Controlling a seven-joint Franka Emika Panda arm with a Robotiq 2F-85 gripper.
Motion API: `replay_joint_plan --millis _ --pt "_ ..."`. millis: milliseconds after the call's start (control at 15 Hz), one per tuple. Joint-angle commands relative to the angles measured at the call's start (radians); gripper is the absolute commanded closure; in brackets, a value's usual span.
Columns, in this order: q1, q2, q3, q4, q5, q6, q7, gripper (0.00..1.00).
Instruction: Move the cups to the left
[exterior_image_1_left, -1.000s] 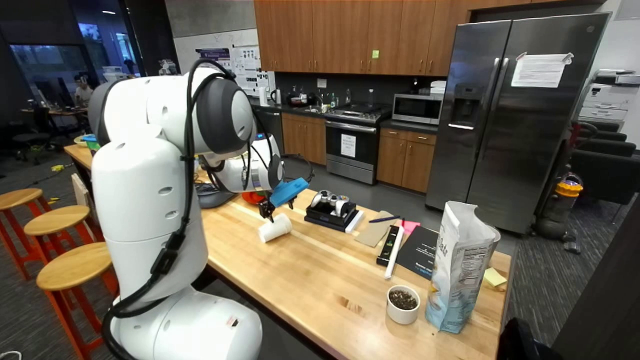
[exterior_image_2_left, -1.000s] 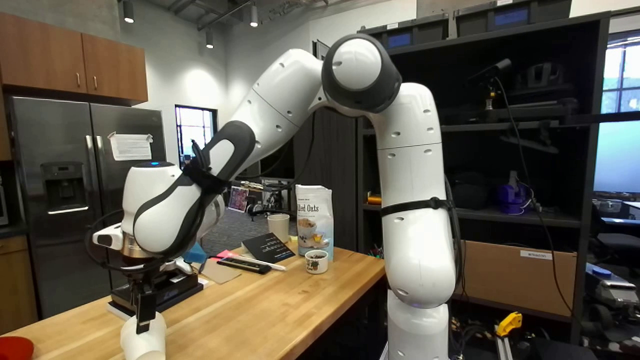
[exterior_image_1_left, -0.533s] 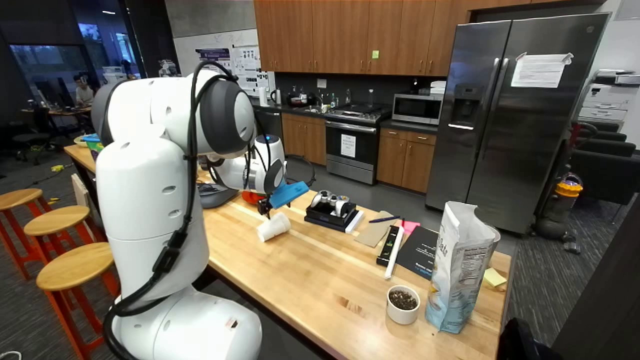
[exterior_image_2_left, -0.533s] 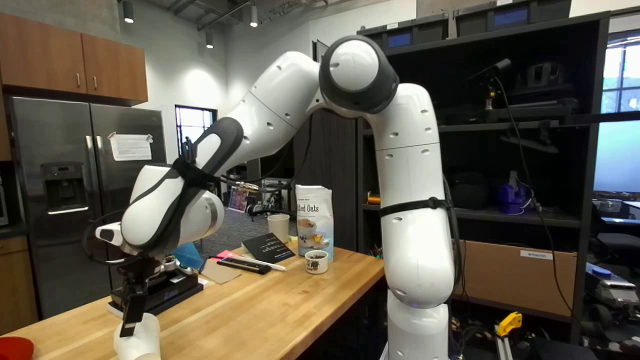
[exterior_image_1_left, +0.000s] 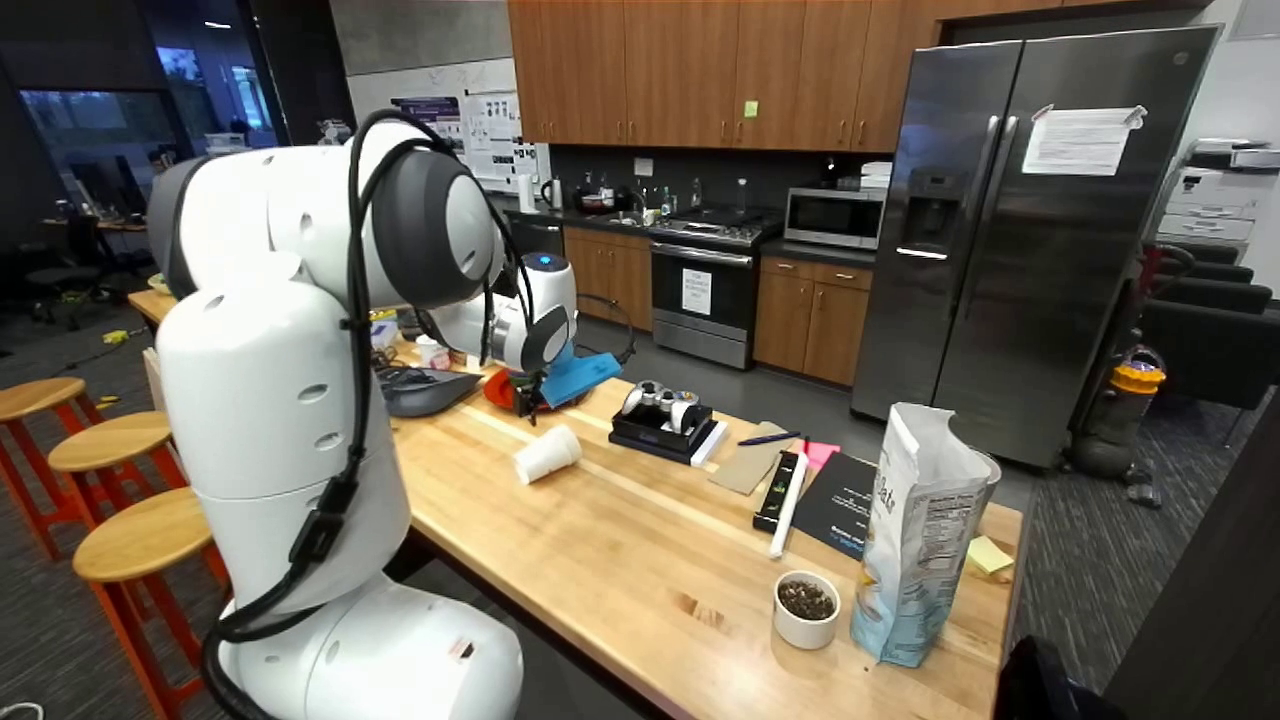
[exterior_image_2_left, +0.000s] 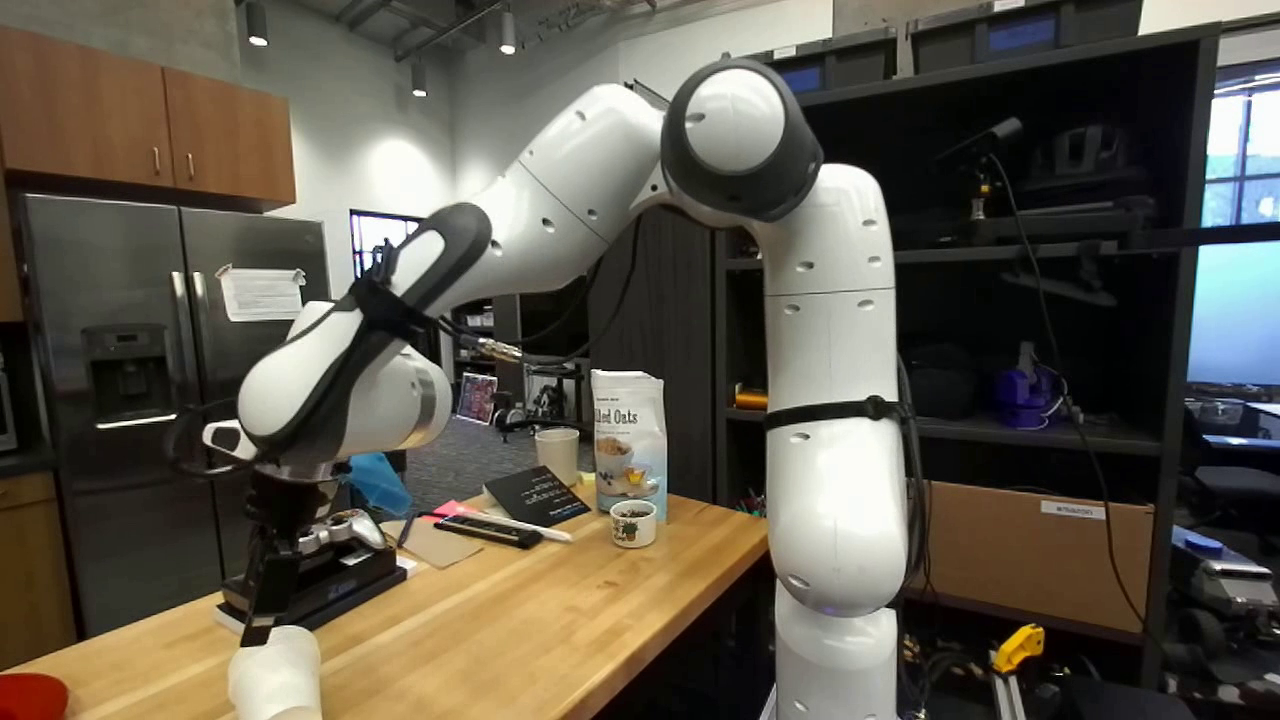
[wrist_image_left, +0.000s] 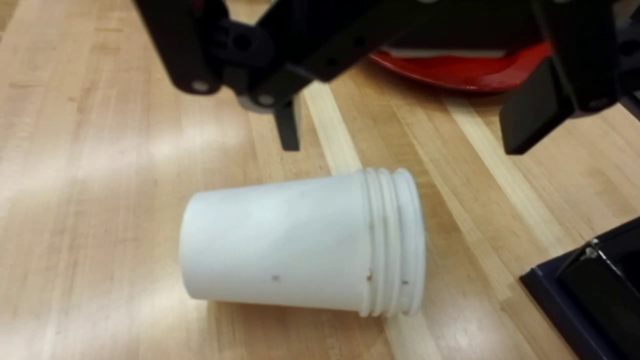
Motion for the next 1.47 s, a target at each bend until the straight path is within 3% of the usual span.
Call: replay_joint_plan --millis 0,533,1400 --pt "-0.015 -0.055 -0.024 0.021 0.187 -0.141 -0.196 0.00" --pt "-0.056 -0.046 -0.117 0.068 0.164 -0.325 -0.256 0.00" --pt "-0.070 0.101 -0.090 0.152 0.274 -0.314 -0.359 0.00"
